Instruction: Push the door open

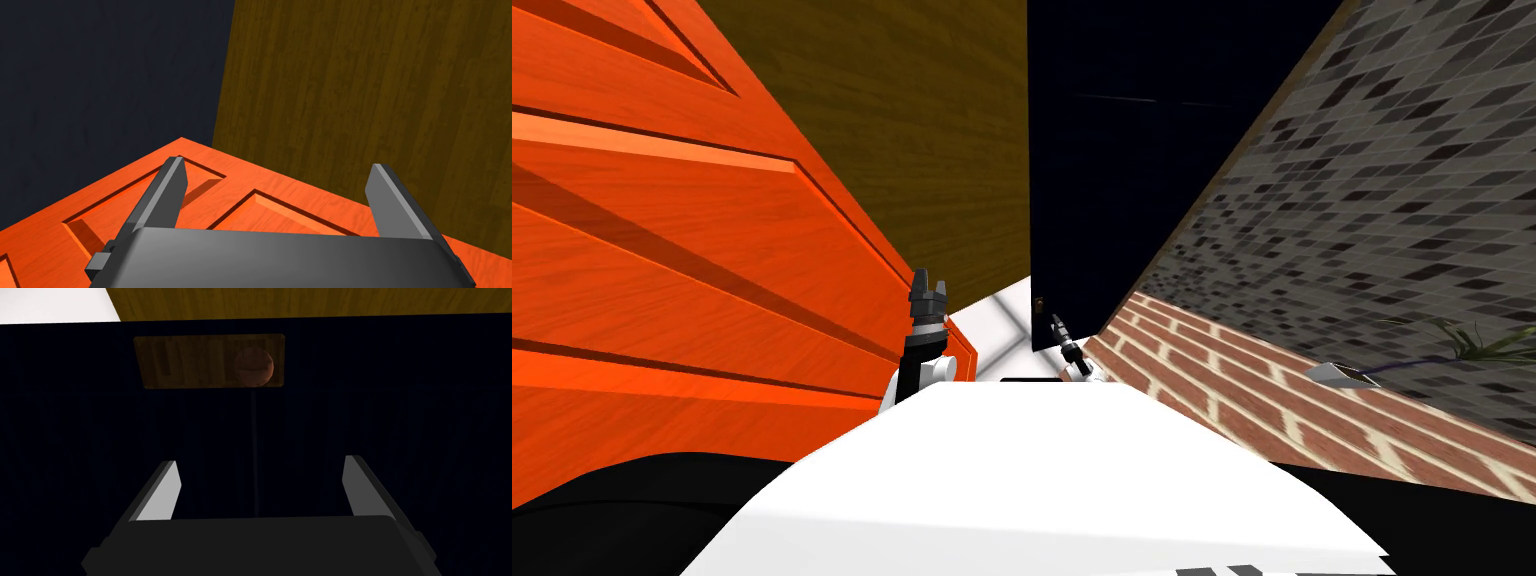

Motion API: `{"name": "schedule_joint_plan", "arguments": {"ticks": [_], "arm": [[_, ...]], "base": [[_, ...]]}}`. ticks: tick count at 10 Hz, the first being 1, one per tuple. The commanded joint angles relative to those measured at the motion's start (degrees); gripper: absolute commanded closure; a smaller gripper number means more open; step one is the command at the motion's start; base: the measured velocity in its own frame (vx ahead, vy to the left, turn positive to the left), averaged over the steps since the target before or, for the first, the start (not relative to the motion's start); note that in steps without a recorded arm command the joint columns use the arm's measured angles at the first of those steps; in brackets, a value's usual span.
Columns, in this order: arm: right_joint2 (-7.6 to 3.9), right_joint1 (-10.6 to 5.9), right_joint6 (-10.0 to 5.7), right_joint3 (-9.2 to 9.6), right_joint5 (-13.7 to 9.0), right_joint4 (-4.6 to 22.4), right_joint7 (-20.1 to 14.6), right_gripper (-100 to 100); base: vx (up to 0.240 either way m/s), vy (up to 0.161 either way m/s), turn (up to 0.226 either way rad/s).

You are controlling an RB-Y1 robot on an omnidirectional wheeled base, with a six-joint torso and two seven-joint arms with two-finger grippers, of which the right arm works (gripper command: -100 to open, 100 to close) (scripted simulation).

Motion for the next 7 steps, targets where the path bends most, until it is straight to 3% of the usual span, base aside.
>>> {"name": "schedule_joint_plan", "arguments": {"ticks": [1, 2, 3, 7], "arm": [[0.66, -0.20, 0.37, 0.18, -0.06, -0.09, -0.40, -100], [0.34, -0.16, 0.26, 0.12, -0.04, -0.07, -0.29, -100], [0.08, -0.12, 0.12, -0.05, -0.12, 0.04, -0.13, -100], [-0.06, -0.06, -0.29, -0.47, -0.29, 0.24, 0.37, -100]], "base": [[-0.243, -0.020, -0.030], [-0.117, -0.010, -0.005], [0.093, 0.050, 0.027], [0.200, 0.048, 0.022]]}}
